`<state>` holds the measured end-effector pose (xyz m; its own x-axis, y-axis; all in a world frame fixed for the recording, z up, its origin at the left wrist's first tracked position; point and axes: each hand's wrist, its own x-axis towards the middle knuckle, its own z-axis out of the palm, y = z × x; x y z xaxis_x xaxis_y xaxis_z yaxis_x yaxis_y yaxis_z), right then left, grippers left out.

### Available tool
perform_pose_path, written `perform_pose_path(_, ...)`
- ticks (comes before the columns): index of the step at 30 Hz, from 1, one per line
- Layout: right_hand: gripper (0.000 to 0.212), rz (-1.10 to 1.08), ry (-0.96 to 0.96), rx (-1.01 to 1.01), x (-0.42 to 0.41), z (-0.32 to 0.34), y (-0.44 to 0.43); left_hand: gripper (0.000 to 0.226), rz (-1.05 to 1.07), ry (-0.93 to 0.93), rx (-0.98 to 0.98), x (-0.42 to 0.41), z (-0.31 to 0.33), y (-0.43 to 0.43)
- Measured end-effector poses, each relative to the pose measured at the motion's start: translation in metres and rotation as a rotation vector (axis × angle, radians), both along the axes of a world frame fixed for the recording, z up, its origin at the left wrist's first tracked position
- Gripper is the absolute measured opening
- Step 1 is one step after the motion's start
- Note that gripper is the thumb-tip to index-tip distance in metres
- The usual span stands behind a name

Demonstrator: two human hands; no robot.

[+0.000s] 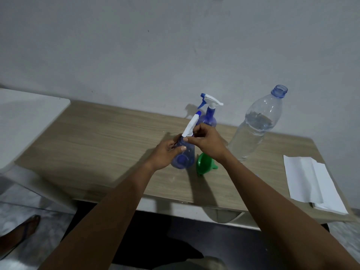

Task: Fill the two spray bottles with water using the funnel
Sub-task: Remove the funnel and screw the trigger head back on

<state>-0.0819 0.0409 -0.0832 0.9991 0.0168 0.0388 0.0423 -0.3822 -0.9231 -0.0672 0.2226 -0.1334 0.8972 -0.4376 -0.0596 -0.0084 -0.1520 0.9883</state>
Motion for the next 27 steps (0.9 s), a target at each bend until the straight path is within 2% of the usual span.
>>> perform_pose_path(3,0.036,-0.083,-0.051,-0.046,0.001,-0.004,0.008,0.041,0.022,0.005,0.016,0.001,-0.002,0.001)
perform_pose_path(5,0.038,-0.072,-0.030,-0.017,0.001,-0.003,0.005,0.044,0.027,0.000,0.018,0.002,-0.004,0.002)
perform_pose_path(8,0.031,0.031,0.090,0.118,0.002,0.001,-0.012,0.048,0.017,-0.004,0.011,0.001,-0.001,0.002)
perform_pose_path(11,0.035,0.099,0.175,0.241,0.001,-0.001,-0.024,0.048,0.020,-0.002,0.005,0.001,-0.002,0.002)
perform_pose_path(14,0.037,0.136,0.157,0.133,0.002,-0.003,-0.020,0.049,0.011,-0.003,0.016,0.002,-0.003,0.002)
perform_pose_path(19,0.023,0.098,0.064,-0.046,0.000,0.002,-0.007,0.050,0.036,-0.015,0.009,0.000,-0.001,0.000)
perform_pose_path(23,0.030,-0.064,-0.041,-0.035,-0.003,-0.008,0.002,0.044,0.034,-0.021,0.008,-0.002,-0.004,-0.004)
perform_pose_path(27,0.031,-0.039,-0.003,0.045,-0.006,-0.006,-0.004,0.048,0.036,-0.039,0.004,-0.001,-0.003,-0.005)
